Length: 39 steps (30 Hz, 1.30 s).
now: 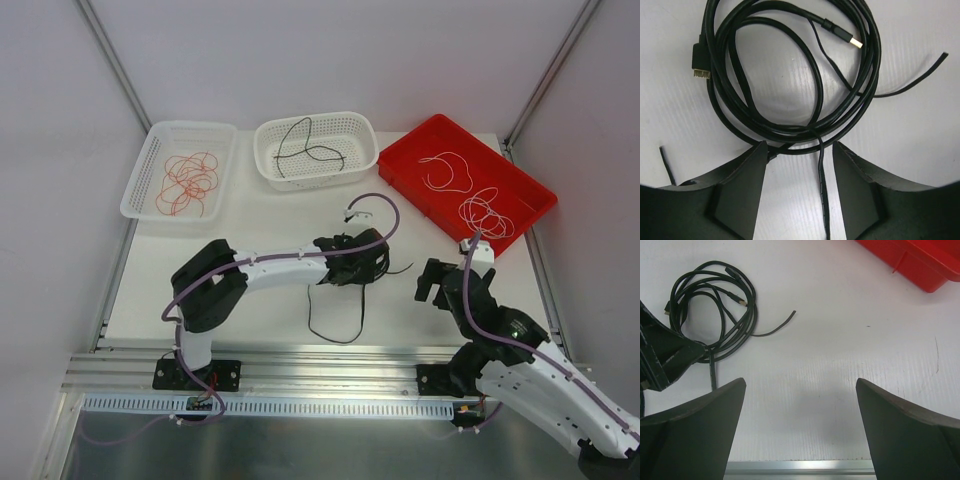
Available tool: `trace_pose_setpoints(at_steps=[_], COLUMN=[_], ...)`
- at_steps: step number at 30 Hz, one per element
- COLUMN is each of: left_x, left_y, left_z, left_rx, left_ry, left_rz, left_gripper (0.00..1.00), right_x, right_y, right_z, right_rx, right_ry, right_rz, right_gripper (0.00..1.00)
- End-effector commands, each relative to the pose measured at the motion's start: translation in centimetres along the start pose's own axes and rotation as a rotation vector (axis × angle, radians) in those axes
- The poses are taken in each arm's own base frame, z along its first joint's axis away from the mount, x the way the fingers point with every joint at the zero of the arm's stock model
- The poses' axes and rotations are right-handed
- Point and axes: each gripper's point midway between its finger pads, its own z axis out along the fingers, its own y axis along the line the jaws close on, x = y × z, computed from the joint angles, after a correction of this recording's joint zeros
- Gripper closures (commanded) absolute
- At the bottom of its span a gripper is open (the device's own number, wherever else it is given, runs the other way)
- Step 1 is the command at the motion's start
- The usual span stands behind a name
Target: Untangle the cables
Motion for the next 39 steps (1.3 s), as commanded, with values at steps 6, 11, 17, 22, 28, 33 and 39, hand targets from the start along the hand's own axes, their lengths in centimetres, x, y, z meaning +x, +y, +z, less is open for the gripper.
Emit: trace_pose_setpoints(at_steps=[6, 11, 17, 22, 28, 33, 39], left_x=[0.4, 2.6, 4.5, 5.5, 4.2, -0.9, -8.9], left_y=[-1.9, -1.9, -2.5, -2.4, -1.4, -1.1, 0.6], left_z=[0.6, 1.1, 1.8, 2.2, 1.1, -3.3, -10.7], left_rx=[-0.006, -0.013, -0.003, -0.009, -0.024, 0.004, -0.026], left_ry=[0.022, 0.077, 0.128, 0.154, 0.106, -0.03, -0.255], left_rz=[-0.163, -0.145, -0.11, -0.082, -0.036, 0.062, 0.205], left_gripper=[0.51, 0.53, 0.67, 0.81, 1.0, 1.0, 1.0], right_x=[0.2, 0.3, 0.5, 0.6, 0.5, 0.5, 0.6], right_y=[-0.5, -0.6, -0.9, -0.9, -1.0, -1.1, -0.9], right_z=[-0.4, -0.5, -0.6, -0.6, -0.7, -0.7, -0.6], right_rx=[0.003, -0.007, -0.003, -0.006, -0.007, -0.002, -0.006], right_ry=[-0.005, -0.014, -0.015, -0.013, -0.015, -0.017, -0.014], right_rz=[0.032, 0.042, 0.043, 0.047, 0.052, 0.049, 0.054], right_gripper=[0.03, 0.03, 0.03, 0.03, 0.03, 0.03, 0.03])
